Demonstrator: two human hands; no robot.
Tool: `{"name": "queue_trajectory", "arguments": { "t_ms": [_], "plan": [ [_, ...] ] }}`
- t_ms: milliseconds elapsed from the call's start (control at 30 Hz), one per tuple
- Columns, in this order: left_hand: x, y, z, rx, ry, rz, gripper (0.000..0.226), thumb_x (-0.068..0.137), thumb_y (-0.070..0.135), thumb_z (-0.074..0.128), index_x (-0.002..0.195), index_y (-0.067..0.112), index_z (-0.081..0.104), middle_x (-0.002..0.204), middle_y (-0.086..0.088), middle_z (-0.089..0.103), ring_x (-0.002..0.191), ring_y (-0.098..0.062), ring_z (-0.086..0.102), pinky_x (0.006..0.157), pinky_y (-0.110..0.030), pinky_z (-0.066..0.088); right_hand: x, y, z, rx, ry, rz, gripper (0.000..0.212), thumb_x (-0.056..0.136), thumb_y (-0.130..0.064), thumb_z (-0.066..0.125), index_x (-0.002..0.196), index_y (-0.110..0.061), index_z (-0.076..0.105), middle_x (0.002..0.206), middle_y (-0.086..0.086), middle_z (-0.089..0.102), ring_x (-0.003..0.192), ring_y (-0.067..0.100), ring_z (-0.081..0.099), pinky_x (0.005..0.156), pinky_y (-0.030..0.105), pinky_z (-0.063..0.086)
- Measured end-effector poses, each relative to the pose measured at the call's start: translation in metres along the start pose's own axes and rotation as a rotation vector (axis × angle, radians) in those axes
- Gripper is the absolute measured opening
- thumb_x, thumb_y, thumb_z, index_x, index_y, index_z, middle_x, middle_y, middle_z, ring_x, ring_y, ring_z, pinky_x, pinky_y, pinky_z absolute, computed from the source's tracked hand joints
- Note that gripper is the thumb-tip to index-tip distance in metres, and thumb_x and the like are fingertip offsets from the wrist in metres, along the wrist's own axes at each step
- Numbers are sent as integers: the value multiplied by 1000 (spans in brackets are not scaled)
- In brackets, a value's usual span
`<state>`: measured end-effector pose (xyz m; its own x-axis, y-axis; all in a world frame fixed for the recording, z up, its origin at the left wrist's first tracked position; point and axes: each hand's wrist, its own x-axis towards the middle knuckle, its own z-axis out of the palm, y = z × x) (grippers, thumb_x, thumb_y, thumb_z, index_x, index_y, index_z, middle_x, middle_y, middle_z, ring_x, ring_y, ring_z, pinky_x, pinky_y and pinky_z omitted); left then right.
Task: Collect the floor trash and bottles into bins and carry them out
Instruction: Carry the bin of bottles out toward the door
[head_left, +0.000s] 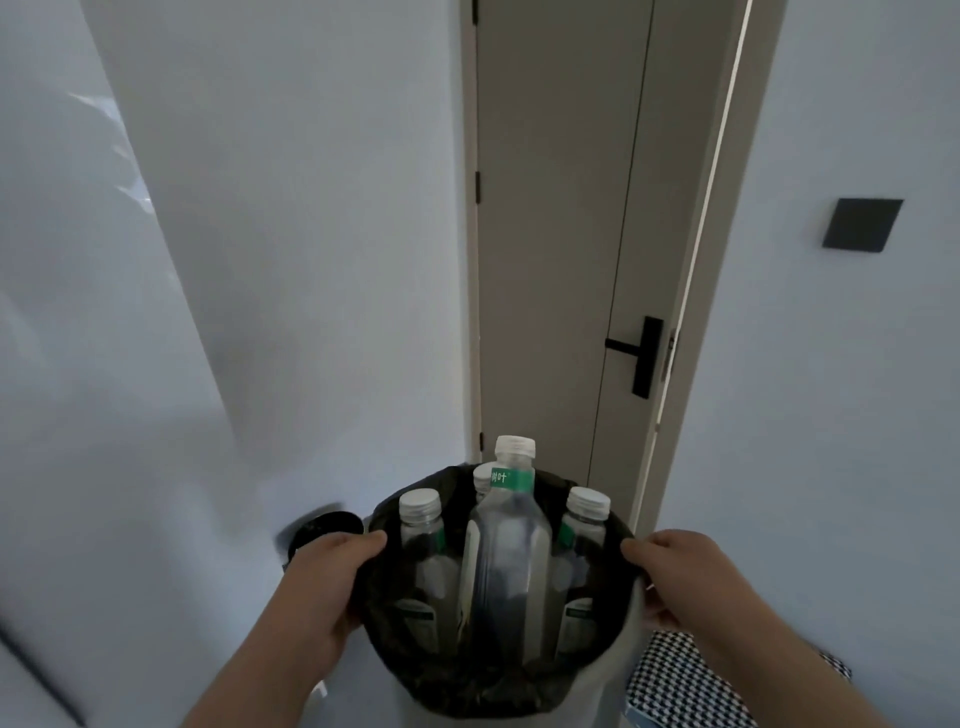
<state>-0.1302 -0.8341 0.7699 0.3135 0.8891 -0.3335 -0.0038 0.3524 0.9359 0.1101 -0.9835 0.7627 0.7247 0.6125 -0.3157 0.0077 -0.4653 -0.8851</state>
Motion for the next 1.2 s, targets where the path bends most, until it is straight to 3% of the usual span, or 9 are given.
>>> {"name": "queue_trajectory", "arguments": {
  "t_ms": [167, 367, 567, 833, 933, 1067, 1200],
  "plan": [
    [74, 10, 14, -2, 6, -24, 21, 88, 9, 59, 102, -6, 64, 100, -25, 70, 99, -41, 65, 95, -53, 48, 66, -21, 17, -29, 2, 19, 29, 87, -17, 60, 92, 11, 65, 70, 25, 65, 55, 28, 62, 62, 42, 58],
    [186, 31, 27, -18, 6, -49, 15, 86, 11, 62, 94, -1, 67, 93, -24, 71, 95, -41, 65, 96, -58, 46, 153, -65, 47, -63, 18, 28, 25, 90, -17, 58, 92, 7, 66, 73, 22, 65, 50, 25, 59, 44, 21, 48],
    [285, 69, 54, -27, -18, -20, 13, 86, 12, 63, 91, -1, 65, 91, -24, 69, 89, -40, 65, 85, -50, 51, 227, -117, 64, -56, 86, 17, 20, 90, -15, 57, 87, 3, 66, 67, 15, 61, 48, 20, 57, 40, 19, 44],
    [385, 92, 77, -79, 38, -40, 10, 85, 12, 63, 87, 2, 66, 92, -24, 70, 93, -41, 66, 90, -59, 50, 331, -158, 88, -53, 43, -5, 21, 90, -13, 57, 84, 5, 66, 64, 15, 60, 47, 18, 54, 37, 17, 40],
    [418, 97, 85, -100, 111, -54, 10, 85, 10, 63, 88, 0, 65, 91, -25, 69, 91, -41, 66, 89, -56, 52, 381, -168, 102, -49, -23, -18, 19, 89, -13, 57, 84, 5, 64, 64, 15, 57, 46, 19, 52, 35, 15, 40],
    [459, 106, 94, -104, 192, -40, 7, 86, 8, 60, 85, 1, 62, 83, -23, 67, 75, -35, 65, 72, -42, 53, 449, -187, 120, -58, -151, -34, 15, 88, -14, 57, 81, -2, 61, 63, 14, 56, 44, 19, 52, 42, 18, 42],
    [494, 117, 105, -150, 283, -32, 9, 88, 8, 59, 89, 0, 63, 85, -23, 68, 77, -34, 65, 67, -37, 52, 515, -213, 137, -93, -265, -86, 16, 89, -13, 56, 76, -3, 58, 66, 16, 55, 50, 22, 52, 49, 23, 41]
  ]
}}
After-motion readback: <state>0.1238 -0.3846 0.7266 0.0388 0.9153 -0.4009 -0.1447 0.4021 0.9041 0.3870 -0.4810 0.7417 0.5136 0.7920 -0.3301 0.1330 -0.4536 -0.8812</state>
